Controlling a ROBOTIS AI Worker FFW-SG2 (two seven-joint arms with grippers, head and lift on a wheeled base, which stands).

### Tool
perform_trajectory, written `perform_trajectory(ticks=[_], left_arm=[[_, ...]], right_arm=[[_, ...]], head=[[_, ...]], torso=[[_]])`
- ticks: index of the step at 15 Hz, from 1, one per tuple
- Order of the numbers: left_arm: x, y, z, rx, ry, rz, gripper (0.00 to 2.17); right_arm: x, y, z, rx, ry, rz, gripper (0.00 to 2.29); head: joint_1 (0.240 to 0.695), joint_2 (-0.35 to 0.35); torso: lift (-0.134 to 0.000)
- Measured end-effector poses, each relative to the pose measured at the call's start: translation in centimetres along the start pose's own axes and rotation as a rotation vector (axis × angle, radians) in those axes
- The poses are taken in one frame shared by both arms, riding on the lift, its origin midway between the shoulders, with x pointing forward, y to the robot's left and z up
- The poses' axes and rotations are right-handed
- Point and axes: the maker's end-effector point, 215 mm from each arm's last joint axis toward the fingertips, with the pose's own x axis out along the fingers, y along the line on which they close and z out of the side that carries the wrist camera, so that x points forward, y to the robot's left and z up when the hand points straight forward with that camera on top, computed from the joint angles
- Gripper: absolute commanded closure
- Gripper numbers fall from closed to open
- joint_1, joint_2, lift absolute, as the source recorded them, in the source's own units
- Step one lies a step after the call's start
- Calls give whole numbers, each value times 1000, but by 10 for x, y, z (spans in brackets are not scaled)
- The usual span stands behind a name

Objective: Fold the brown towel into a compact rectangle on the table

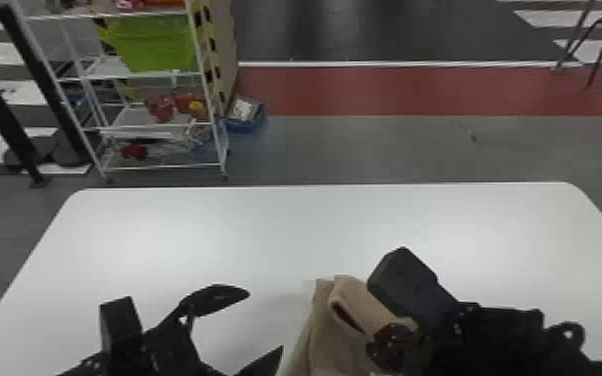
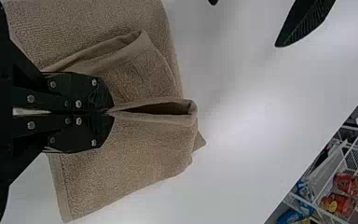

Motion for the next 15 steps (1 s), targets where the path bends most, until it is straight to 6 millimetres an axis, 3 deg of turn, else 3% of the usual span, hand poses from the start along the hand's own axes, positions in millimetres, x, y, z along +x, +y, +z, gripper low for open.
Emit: perform_trajectory(ticks=[4, 8, 11, 15], left_arm=[[1, 1, -1, -1, 2, 3, 76], [2, 1, -2, -3, 7, 1, 76], [1, 0, -5, -11, 15, -3, 76], [2, -1, -6, -17, 19, -8, 76]], right_arm=[[8, 32, -11, -73, 40, 45, 1116], [16, 48, -20, -110, 72, 69, 1116], [21, 42, -28, -130, 100, 57, 1116], [34, 4, -37, -120, 154, -5, 1116]], head=[[695, 82], [695, 95], [695, 85], [695, 37]], torso=[[-122], [-122], [-122], [-122]])
